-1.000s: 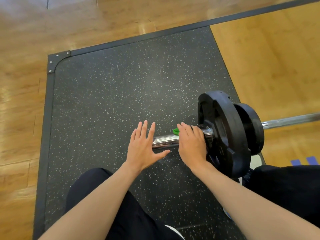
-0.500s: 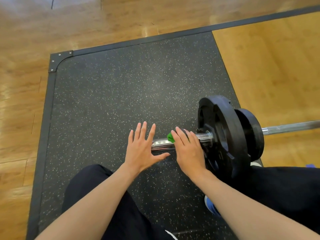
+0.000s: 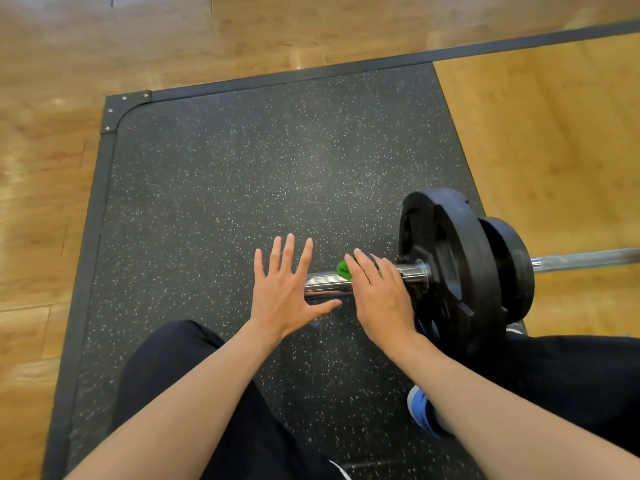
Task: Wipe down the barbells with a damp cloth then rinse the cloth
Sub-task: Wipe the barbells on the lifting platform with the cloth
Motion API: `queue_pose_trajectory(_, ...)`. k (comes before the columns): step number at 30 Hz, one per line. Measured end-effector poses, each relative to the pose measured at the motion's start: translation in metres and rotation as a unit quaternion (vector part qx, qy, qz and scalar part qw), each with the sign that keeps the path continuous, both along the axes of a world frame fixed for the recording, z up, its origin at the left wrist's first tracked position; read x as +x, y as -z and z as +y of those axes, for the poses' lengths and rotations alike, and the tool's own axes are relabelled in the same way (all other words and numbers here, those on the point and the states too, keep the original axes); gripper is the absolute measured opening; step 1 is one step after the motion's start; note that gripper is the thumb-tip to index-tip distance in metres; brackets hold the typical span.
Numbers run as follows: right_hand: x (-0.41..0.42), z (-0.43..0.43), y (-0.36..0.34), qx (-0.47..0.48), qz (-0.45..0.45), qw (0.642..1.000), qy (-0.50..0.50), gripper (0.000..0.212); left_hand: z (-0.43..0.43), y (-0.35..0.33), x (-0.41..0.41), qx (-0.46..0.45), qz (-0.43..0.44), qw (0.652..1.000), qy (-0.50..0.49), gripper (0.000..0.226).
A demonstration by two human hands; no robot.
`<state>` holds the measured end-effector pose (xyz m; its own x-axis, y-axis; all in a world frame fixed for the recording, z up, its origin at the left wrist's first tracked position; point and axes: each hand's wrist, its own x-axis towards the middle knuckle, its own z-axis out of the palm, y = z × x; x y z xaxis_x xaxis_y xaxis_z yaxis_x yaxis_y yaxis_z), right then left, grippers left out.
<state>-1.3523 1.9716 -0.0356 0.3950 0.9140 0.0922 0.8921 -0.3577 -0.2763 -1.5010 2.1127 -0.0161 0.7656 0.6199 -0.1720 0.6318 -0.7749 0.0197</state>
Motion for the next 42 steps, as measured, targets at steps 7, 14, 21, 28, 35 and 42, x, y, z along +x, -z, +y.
queue_pose_trajectory(7, 0.02, 0.02, -0.017, -0.039, 0.026, 0.986, 0.162, 0.022, 0.002, 0.001, -0.001, 0.013, -0.003, 1.0, 0.001, 0.118)
queue_pose_trajectory(14, 0.004, -0.006, -0.005, -0.001, 0.006, 0.999, -0.044, 0.053, 0.002, 0.003, -0.001, 0.016, 0.0, 1.0, 0.008, 0.118)
queue_pose_trajectory(21, 0.02, 0.016, -0.019, -0.066, 0.017, 0.983, 0.168, 0.024, -0.001, -0.001, 0.0, 0.008, 0.008, 1.0, -0.005, 0.118)
queue_pose_trajectory(28, 0.005, -0.005, -0.004, 0.0, 0.007, 0.995, 0.097, 0.043, 0.001, 0.001, -0.001, 0.011, 0.011, 1.0, -0.007, 0.118)
queue_pose_trajectory(35, 0.004, -0.03, 0.006, 0.008, 0.003, 0.993, 0.116, 0.062, 0.003, 0.001, 0.0, 0.012, 0.002, 1.0, 0.0, 0.118)
queue_pose_trajectory(42, 0.006, 0.031, -0.021, -0.081, 0.025, 0.976, 0.201, 0.031, 0.002, 0.0, 0.001, 0.014, 0.012, 1.0, -0.006, 0.119)
